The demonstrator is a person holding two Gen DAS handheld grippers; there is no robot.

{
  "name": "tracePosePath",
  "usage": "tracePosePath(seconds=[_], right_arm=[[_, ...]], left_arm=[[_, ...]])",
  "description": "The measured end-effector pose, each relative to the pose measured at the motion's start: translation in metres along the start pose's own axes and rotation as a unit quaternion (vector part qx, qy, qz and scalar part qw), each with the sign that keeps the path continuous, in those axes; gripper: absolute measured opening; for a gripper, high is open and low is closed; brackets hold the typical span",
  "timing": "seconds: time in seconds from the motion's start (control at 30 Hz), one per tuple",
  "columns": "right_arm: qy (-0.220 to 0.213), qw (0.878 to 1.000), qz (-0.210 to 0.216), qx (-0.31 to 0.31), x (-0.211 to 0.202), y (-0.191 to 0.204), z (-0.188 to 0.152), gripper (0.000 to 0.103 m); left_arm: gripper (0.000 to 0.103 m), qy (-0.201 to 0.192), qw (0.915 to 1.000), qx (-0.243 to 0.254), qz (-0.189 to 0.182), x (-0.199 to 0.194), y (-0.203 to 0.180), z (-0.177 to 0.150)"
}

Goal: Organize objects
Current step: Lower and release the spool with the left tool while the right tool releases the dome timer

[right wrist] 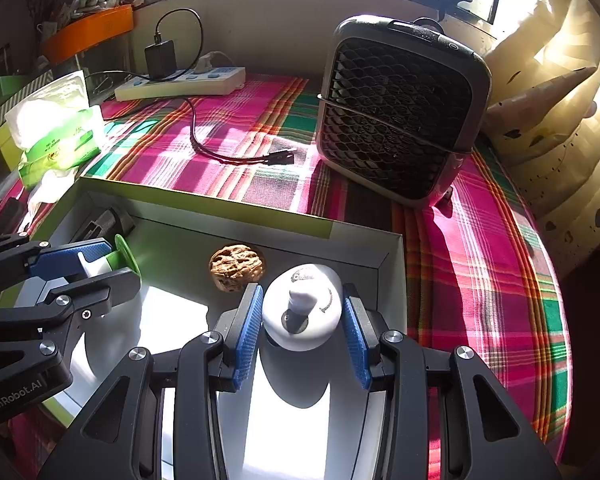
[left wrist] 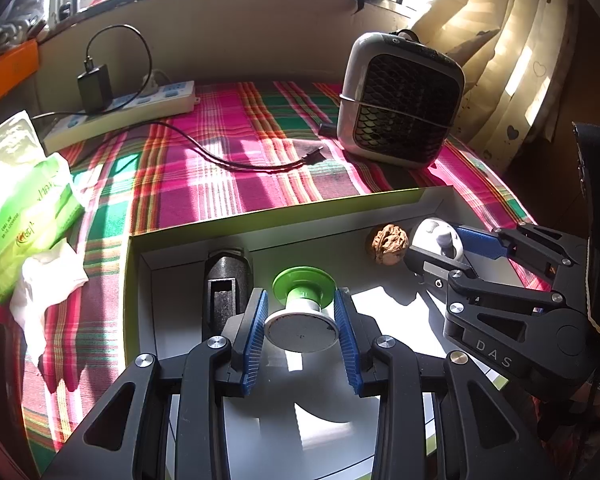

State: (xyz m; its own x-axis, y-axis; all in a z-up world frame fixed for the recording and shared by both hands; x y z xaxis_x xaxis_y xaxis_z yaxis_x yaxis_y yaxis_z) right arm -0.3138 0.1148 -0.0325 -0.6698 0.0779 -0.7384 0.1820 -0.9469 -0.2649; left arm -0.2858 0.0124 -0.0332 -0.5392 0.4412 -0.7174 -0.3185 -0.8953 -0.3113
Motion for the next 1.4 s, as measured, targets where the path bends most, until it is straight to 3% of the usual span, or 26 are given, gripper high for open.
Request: tracePosePath(seconds=[1.4], right_arm=[[-0.02, 0.999, -0.017, 0.022, -0.03, -0.011, -0.005, 0.05]], left_arm=[[0.038, -0.013, 0.9999, -0.004, 0.001, -0.024, -0.008, -0.008]])
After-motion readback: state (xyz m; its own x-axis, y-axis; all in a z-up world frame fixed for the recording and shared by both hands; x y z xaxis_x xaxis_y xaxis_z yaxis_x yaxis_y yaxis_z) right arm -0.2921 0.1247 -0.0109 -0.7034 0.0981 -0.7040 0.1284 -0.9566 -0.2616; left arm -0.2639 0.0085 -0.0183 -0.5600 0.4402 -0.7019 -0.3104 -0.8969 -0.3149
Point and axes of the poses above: each gripper's, at about its wrist camera, not at the fingertips, and x roughly the way its jaws point, y to its left, z to its top, the point moved 7 cm from there along x, roughly the way its jaws point, and after that the axes turned 14 degrees about -z, right-handed, at the moved point
